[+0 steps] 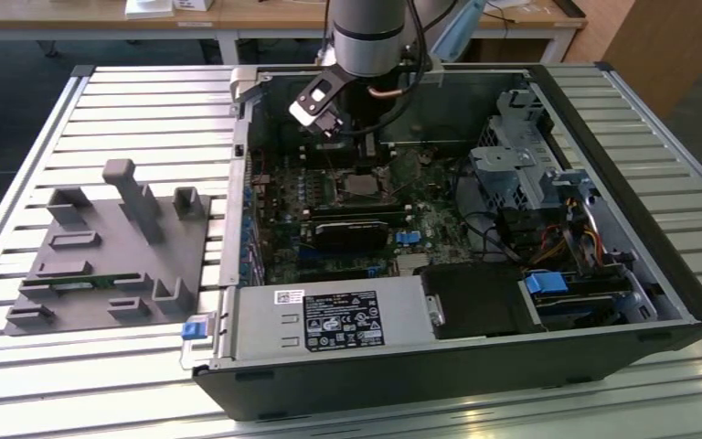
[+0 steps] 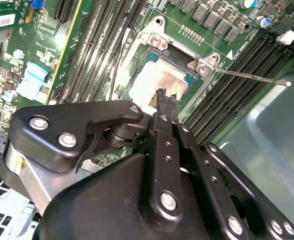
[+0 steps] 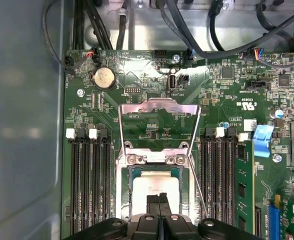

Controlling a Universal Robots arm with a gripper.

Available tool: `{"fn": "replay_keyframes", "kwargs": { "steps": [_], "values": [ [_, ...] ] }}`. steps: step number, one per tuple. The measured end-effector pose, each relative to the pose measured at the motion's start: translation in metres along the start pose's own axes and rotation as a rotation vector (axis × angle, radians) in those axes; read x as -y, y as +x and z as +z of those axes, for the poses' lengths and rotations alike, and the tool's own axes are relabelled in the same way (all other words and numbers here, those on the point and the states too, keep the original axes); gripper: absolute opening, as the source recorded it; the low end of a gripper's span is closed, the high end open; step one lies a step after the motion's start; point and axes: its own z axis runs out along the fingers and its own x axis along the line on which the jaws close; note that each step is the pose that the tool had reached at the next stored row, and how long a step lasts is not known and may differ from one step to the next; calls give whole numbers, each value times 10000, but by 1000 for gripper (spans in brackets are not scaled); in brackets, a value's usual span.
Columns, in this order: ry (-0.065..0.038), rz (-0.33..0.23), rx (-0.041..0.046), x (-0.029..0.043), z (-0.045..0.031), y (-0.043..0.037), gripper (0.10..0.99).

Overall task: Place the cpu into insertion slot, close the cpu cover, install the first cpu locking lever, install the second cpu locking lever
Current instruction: 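Close the cpu cover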

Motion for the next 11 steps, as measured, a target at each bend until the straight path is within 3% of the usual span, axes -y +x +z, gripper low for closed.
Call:
{"fn": "replay_keyframes", "kwargs": {
  "steps": [8,11],
  "values": [
    [20,-1,5,-9,-187,-1,106],
    [30,-1,5,-11,-216,-1,106]
  ]
}}
